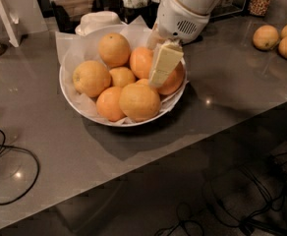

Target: Pick orange from white bowl

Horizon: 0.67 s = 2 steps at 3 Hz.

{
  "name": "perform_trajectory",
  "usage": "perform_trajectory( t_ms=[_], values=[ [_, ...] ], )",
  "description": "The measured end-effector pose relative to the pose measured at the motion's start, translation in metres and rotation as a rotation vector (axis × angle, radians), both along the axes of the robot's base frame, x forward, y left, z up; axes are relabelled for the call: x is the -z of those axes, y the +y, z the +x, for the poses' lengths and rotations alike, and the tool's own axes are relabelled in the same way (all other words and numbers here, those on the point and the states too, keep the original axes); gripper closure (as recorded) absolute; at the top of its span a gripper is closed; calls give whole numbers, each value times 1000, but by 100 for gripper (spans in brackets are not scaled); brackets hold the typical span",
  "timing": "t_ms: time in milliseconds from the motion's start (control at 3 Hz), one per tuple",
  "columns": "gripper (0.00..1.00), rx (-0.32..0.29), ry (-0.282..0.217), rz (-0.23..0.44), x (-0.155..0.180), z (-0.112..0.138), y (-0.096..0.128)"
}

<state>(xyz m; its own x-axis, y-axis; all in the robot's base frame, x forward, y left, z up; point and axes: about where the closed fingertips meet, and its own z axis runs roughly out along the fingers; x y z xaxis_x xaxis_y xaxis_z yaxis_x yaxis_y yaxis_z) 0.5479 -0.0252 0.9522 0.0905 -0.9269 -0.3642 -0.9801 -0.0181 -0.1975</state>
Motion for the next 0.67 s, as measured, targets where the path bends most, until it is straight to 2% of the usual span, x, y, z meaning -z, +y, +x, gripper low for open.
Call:
perform_trajectory(
  t_ms=[333,667],
  values=[
    [32,23,12,-11,2,-1,-4],
    [9,79,17,-32,4,-5,-16]
  ],
)
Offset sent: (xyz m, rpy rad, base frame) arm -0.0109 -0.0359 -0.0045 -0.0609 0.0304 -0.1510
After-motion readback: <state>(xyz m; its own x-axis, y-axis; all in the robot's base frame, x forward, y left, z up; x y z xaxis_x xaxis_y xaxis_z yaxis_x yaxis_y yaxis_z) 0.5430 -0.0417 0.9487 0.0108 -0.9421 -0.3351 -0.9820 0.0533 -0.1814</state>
